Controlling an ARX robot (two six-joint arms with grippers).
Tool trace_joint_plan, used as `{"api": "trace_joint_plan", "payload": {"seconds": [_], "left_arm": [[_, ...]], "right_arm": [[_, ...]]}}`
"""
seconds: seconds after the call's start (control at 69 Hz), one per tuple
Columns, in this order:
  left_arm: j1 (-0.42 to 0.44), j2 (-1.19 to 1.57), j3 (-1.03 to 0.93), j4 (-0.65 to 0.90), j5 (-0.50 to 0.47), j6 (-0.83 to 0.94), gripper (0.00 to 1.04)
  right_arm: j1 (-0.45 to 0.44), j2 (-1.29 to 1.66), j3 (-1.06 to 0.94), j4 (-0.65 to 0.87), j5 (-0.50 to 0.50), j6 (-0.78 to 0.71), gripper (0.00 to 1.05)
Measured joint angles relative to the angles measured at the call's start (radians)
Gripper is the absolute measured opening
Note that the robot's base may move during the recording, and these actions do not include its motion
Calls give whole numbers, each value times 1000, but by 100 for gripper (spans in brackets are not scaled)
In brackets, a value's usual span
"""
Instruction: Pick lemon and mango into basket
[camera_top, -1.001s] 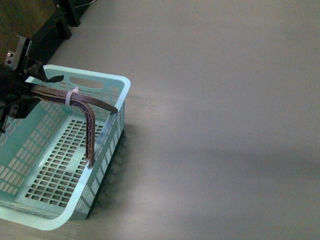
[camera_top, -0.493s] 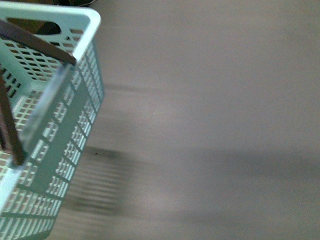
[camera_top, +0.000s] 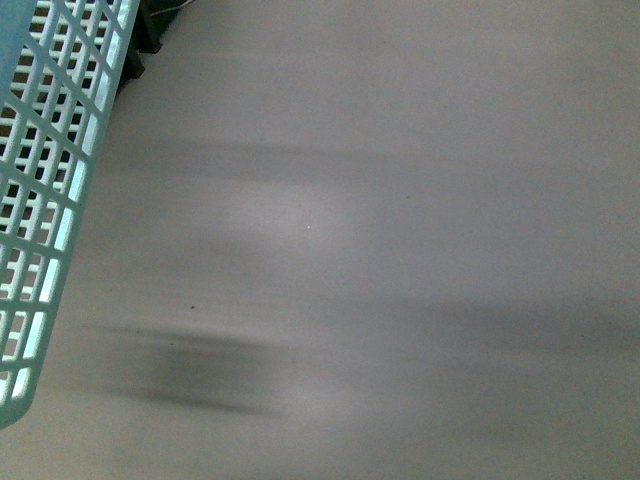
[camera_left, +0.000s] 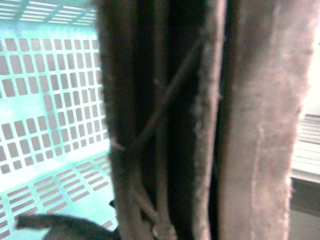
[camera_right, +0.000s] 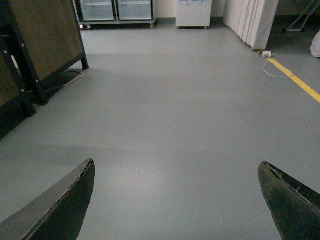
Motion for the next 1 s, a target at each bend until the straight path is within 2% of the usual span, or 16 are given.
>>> {"api": "trace_joint_plan", "payload": {"seconds": [1.001], "left_arm": [[0,7,0,-2,0,0,14]], "right_arm": [[0,0,0,0,0,0,96]]}}
